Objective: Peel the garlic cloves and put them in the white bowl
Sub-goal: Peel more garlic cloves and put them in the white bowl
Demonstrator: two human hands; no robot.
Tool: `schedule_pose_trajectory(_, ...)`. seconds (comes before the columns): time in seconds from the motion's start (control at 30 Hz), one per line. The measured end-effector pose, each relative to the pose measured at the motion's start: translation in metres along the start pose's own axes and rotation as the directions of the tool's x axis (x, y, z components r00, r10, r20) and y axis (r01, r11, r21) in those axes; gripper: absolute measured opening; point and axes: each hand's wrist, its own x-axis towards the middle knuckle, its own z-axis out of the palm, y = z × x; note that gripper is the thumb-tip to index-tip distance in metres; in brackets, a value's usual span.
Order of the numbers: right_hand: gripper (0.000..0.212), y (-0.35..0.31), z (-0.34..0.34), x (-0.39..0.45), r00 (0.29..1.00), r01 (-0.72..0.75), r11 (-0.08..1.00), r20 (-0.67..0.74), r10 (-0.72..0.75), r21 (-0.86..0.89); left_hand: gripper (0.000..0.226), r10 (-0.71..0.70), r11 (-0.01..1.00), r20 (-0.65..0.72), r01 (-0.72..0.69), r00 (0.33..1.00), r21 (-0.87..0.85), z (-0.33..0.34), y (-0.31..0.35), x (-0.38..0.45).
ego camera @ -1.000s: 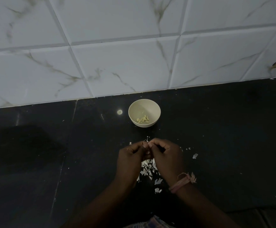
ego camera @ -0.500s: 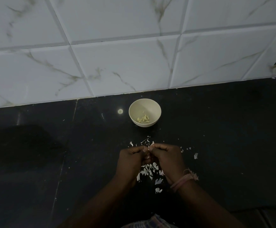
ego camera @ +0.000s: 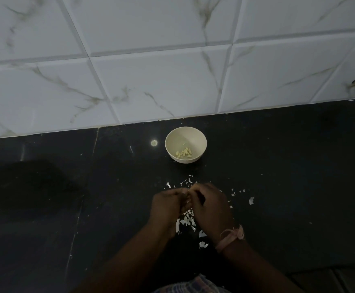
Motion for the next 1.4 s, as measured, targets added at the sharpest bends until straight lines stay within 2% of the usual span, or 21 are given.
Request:
schedule_pose_trajectory(0.07,0.014,-0.008,0.0,0.005,0.962,-0.265,0.944,-0.011,0.273,0.198,0.019,0.154,0.985,0.029,-0.156,0.988,0.076,0.003,-0.001,-0.002)
schedule_pose_trajectory(0.1,0.014,-0.012,-0.001,0.007,0.931,-0.349,0.895,-0.009,0.366,0.278,0.018,0.204,0.973,0.042,-0.207,0.978,0.098,0.004,-0.001,-0.002)
schedule_pose_trajectory(0.2,0.01,-0.02,-0.002,0.007,0.897,-0.388,0.824,-0.036,0.44,0.413,0.015,0.264,0.962,0.055,-0.267,0.963,0.057,0.006,-0.002,-0.001)
schedule_pose_trajectory(0.33,0.009,-0.02,-0.002,0.003,0.917,-0.344,0.853,-0.056,0.395,0.393,0.018,0.25,0.967,0.061,-0.247,0.966,-0.057,0.009,-0.004,-0.004)
schedule_pose_trajectory(0.5,0.013,-0.016,-0.005,-0.003,0.981,-0.149,0.954,-0.079,0.175,0.262,0.02,0.244,0.967,0.05,-0.239,0.969,-0.093,0.01,-0.004,-0.006)
schedule_pose_trajectory(0.67,0.011,-0.017,-0.013,0.004,0.955,-0.244,0.909,-0.081,0.286,0.338,0.02,0.221,0.971,0.073,-0.212,0.973,-0.112,0.01,-0.003,-0.007)
schedule_pose_trajectory(0.77,0.013,-0.014,-0.019,0.01,0.966,-0.206,0.935,-0.095,0.242,0.289,0.021,0.217,0.969,0.097,-0.202,0.971,-0.144,0.008,-0.003,-0.008)
schedule_pose_trajectory(0.97,0.011,-0.011,-0.031,0.014,0.983,-0.179,0.956,0.009,0.182,0.231,0.018,0.278,0.955,0.072,-0.267,0.958,-0.128,0.008,-0.001,-0.013)
schedule_pose_trajectory(1.07,0.01,-0.015,-0.031,0.013,0.986,-0.161,0.962,-0.007,0.167,0.221,0.016,0.299,0.953,0.051,-0.295,0.953,-0.071,0.007,0.0,-0.013)
schedule_pose_trajectory(1.2,0.006,-0.016,-0.029,0.012,0.992,-0.119,0.987,-0.021,0.122,0.105,0.013,0.331,0.942,0.03,-0.332,0.943,0.047,0.005,0.0,-0.013)
schedule_pose_trajectory(1.4,0.009,-0.014,-0.031,0.014,0.999,-0.052,0.998,-0.013,0.052,0.028,0.013,0.343,0.913,0.101,-0.357,0.934,0.197,0.002,0.008,-0.013)
